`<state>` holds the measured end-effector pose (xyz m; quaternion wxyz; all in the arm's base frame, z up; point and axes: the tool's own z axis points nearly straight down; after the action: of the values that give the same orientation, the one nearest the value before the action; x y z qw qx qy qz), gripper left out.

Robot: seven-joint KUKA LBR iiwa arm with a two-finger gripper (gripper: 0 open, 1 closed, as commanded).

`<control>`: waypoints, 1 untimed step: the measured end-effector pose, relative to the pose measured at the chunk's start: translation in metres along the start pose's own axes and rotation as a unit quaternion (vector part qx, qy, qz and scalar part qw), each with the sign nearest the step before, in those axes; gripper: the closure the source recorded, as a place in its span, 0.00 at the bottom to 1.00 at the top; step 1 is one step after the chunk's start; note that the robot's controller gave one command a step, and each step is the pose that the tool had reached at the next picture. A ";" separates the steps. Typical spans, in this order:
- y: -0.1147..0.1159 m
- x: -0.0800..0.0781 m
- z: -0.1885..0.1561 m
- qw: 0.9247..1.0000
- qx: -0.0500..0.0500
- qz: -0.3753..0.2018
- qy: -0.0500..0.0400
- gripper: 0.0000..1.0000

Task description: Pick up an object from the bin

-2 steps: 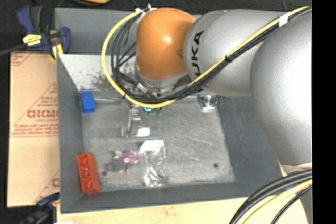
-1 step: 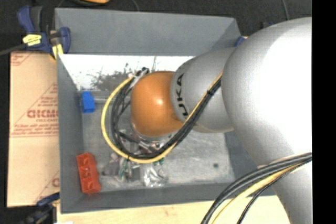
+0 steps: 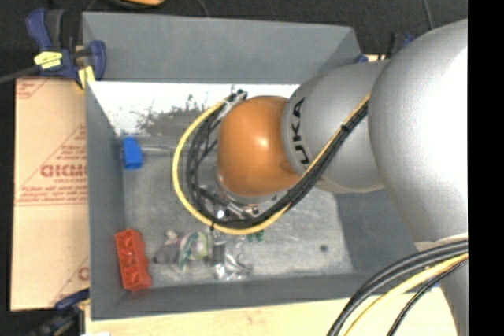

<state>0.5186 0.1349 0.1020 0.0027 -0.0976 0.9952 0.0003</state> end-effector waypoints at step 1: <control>0.007 0.013 0.002 0.996 0.000 0.086 0.003 0.00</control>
Offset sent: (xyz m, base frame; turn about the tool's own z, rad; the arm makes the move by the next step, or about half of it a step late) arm -0.0144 0.0046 -0.0020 0.1730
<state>0.5047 0.1390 0.1002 -0.0003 -0.0120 0.9999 0.0004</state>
